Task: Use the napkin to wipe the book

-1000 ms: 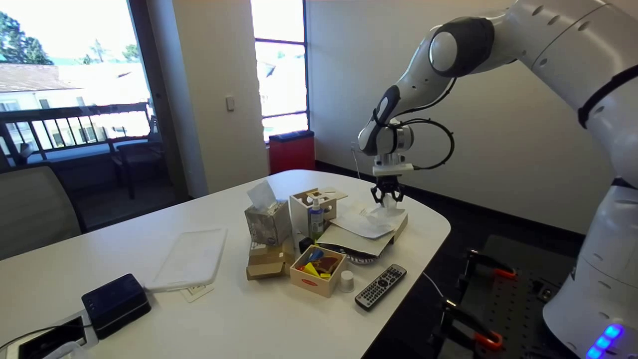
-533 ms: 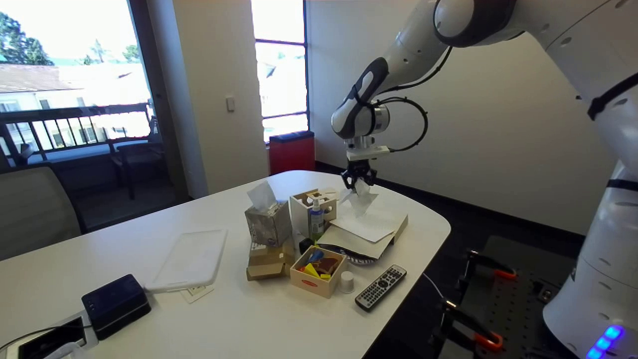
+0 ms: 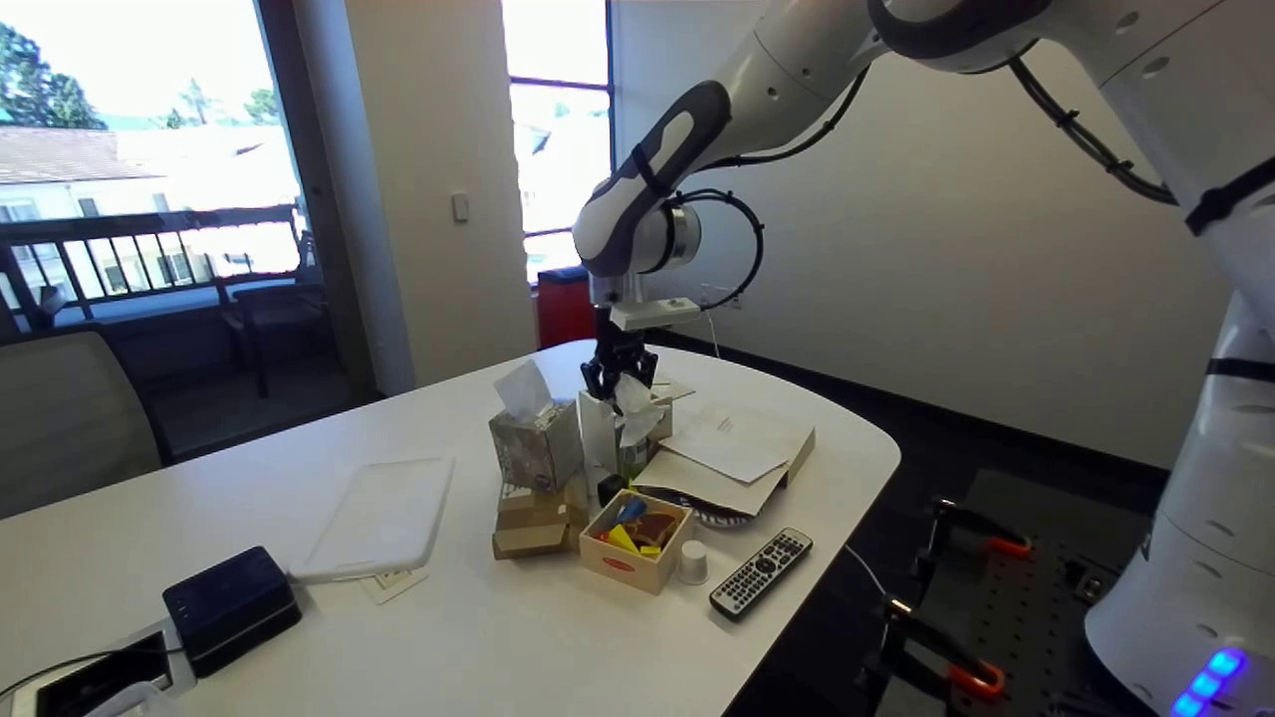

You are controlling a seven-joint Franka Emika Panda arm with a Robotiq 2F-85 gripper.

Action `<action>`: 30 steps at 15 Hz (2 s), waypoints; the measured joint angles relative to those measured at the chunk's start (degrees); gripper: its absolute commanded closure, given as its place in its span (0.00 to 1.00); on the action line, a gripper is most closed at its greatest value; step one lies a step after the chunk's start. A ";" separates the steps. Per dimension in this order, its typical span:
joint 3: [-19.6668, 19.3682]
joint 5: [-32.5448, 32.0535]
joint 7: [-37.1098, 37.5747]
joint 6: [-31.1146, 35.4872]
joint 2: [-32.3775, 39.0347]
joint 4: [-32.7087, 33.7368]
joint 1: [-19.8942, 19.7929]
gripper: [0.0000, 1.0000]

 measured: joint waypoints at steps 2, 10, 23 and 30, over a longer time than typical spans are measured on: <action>2.66 0.00 -3.39 -0.01 1.19 0.38 1.23 0.97; 7.24 -3.02 -12.13 -0.18 12.37 6.56 6.26 0.97; 7.94 -6.75 -15.66 -4.00 25.91 21.89 8.16 0.26; 9.74 -6.21 -19.10 -11.75 23.79 26.32 7.11 0.00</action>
